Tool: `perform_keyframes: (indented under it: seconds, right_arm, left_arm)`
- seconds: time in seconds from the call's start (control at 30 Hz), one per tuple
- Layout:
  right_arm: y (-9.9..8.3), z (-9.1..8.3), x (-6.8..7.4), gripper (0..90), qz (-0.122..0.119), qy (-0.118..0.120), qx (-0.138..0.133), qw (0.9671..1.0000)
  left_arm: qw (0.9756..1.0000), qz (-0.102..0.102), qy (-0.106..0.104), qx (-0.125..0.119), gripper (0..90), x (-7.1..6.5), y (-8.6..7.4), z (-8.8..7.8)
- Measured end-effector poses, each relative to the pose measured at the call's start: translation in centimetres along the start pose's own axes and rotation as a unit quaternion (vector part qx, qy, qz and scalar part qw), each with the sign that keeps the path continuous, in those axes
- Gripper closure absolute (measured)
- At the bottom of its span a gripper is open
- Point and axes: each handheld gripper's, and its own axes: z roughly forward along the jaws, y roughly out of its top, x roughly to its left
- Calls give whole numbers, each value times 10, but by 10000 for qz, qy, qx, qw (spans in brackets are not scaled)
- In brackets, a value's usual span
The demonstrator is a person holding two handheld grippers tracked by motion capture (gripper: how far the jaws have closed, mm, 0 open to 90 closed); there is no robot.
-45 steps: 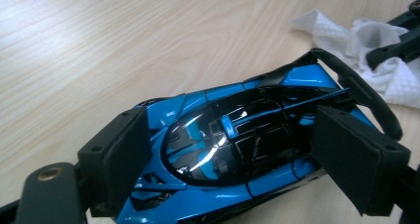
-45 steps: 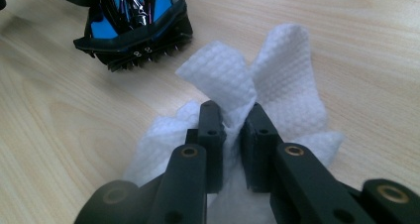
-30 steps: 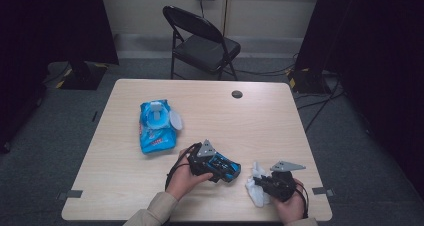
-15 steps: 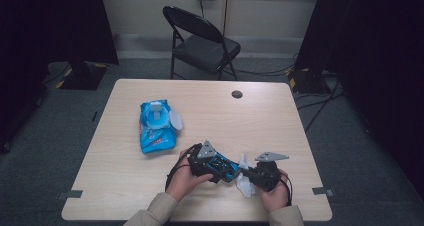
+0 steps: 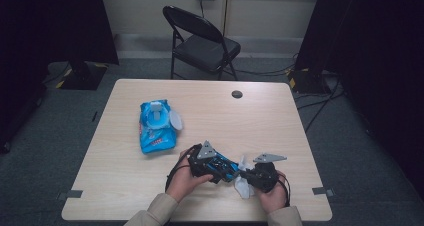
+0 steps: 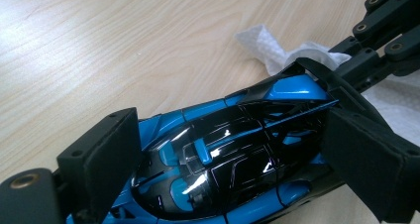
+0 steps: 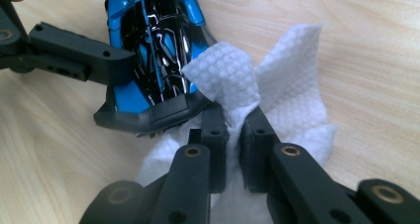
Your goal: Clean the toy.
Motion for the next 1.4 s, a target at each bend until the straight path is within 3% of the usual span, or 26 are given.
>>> perform_keyframes:
  seconds: [0.07, 0.2, 0.47, 0.63, 0.67, 0.77, 0.83, 0.87, 1.1, 1.23, 1.4]
  right_arm:
    - [-1, -1, 0, 792, 38, 7, -15, 10000]
    - [-3, -6, -4, 602, 83, -183, -70, 9998]
    - [-3, -28, -5, 529, -198, -279, -32, 9994]
    - [-10, -22, -2, 469, -581, -255, 297, 9975]
    - [-11, -20, 0, 479, -636, -297, 252, 9972]
    - [-10, -19, 2, 640, -763, -492, 262, 9955]
    - [-8, -19, 0, 807, -726, -446, 312, 9959]
    - [-8, -20, -1, 834, -684, -389, 320, 9964]
    - [-11, -32, -10, 864, -318, -176, 109, 9993]
    - [-4, -47, -11, 867, -383, -223, 7, 9990]
    - [5, -61, -8, 867, -444, -106, -164, 9988]
  left_arm:
    - [10000, -2, -6, -7, 84, 0, 0, 0]
    - [10000, 2, -1, 5, 84, 0, 0, 0]
    - [10000, 10, -2, 40, 85, 1, 1, 0]
    - [10000, 4, -4, 35, 85, 0, 1, 0]
    - [10000, 10, -1, 38, 85, 0, 1, 0]
    - [10000, 4, -3, 40, 85, 0, 1, 0]
    - [10000, 12, -3, 45, 85, 0, 1, 0]
    - [10000, 10, -7, 48, 85, 0, 1, 0]
    - [10000, 11, -11, 61, 85, 1, 2, 0]
    - [10000, 3, -13, 56, 84, 1, 1, 0]
    - [10000, 14, -9, 53, 85, 1, 1, 0]
